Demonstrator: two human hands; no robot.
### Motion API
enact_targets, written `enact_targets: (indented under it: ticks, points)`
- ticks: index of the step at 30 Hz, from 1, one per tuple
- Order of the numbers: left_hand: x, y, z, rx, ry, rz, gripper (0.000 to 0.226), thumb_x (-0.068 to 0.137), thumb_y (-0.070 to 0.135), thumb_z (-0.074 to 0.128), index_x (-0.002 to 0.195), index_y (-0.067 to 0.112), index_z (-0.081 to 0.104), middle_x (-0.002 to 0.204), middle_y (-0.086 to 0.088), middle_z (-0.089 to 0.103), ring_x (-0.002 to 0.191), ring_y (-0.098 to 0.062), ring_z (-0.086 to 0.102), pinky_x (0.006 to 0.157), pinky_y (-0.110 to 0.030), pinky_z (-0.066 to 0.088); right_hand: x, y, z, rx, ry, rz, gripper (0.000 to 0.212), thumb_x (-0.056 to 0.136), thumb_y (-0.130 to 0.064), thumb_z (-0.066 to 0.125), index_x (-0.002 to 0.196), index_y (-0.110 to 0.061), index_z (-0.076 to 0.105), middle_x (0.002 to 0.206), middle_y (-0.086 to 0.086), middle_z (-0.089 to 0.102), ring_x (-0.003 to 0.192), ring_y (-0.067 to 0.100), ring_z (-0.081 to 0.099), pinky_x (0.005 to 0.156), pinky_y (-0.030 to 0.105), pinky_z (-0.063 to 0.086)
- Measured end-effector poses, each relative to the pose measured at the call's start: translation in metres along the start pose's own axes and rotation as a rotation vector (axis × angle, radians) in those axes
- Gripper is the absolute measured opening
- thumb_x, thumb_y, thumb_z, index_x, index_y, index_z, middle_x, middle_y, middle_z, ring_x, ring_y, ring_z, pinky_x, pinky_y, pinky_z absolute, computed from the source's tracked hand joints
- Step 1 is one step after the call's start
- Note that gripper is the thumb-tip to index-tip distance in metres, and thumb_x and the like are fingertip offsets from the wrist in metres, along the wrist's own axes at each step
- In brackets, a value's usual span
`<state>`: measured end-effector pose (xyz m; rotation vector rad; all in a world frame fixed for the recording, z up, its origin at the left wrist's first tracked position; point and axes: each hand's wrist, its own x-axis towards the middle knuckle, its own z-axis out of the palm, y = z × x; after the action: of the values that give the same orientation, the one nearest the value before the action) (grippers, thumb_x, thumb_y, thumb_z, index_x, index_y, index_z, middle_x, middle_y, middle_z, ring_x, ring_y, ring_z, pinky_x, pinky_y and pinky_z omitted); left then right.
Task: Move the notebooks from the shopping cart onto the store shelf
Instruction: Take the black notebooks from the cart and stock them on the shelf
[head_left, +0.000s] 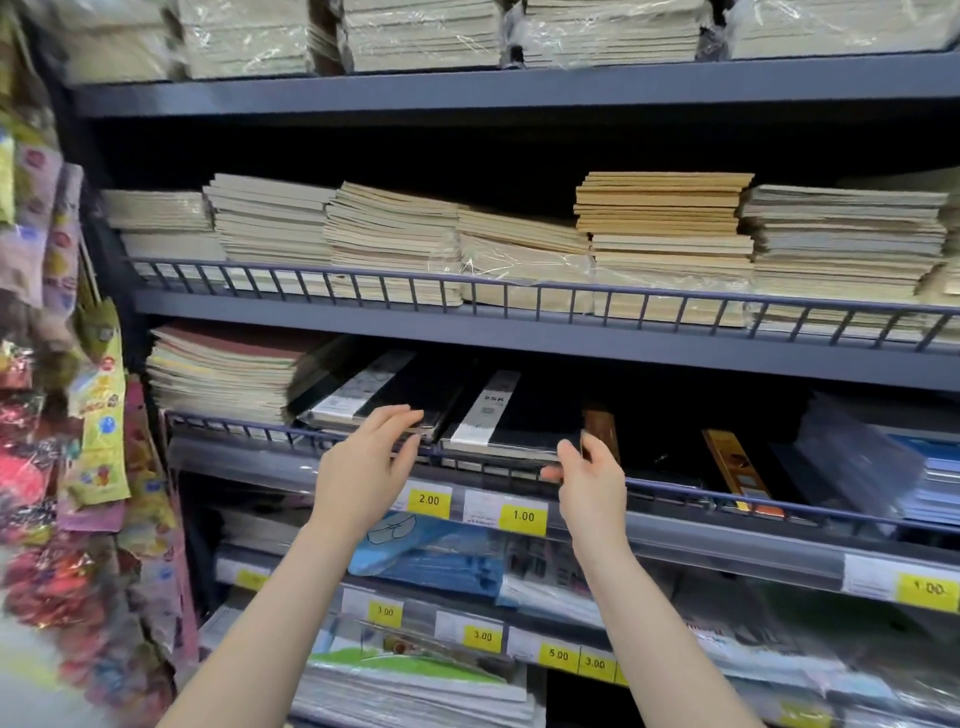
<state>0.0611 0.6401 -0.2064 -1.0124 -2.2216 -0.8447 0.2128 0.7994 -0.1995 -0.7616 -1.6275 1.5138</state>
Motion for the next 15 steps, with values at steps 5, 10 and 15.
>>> enact_targets:
  ticks: [5, 10, 15]
  points:
    - [0.003, -0.001, 0.002, -0.025, 0.021, 0.025, 0.026, 0.090, 0.025, 0.055, 0.115, 0.023, 0.062, 0.119, 0.009, 0.061, 0.056, -0.008, 0.052, 0.048, -0.017, 0.035, 0.000, -0.001, 0.001, -0.243, -0.037, -0.126, 0.046, 0.094, -0.028, 0.045, 0.137, -0.012, 0.038, 0.068, 0.001, 0.059, 0.058, 0.010, 0.051, 0.055, 0.023, 0.042]
    - [0.007, 0.001, -0.002, -0.013, 0.009, 0.024, 0.029, 0.088, 0.033, 0.051, 0.112, 0.023, 0.063, 0.114, 0.009, 0.062, 0.072, -0.016, 0.064, 0.055, -0.023, 0.041, 0.003, -0.009, -0.015, -0.528, -0.064, -0.159, 0.059, 0.089, -0.051, 0.042, 0.140, -0.025, 0.029, 0.070, 0.005, 0.062, 0.073, 0.021, 0.061, 0.075, 0.037, 0.050]
    - [0.023, 0.021, -0.034, -0.076, 0.037, 0.049, 0.026, 0.083, 0.038, 0.048, 0.097, 0.021, 0.061, 0.096, 0.008, 0.062, 0.054, -0.017, 0.056, 0.042, -0.030, 0.047, -0.018, -0.042, -0.029, -0.704, -0.081, -0.345, 0.040, 0.090, -0.040, 0.048, 0.128, -0.029, 0.046, 0.058, -0.006, 0.051, 0.059, 0.011, 0.054, 0.059, 0.033, 0.046]
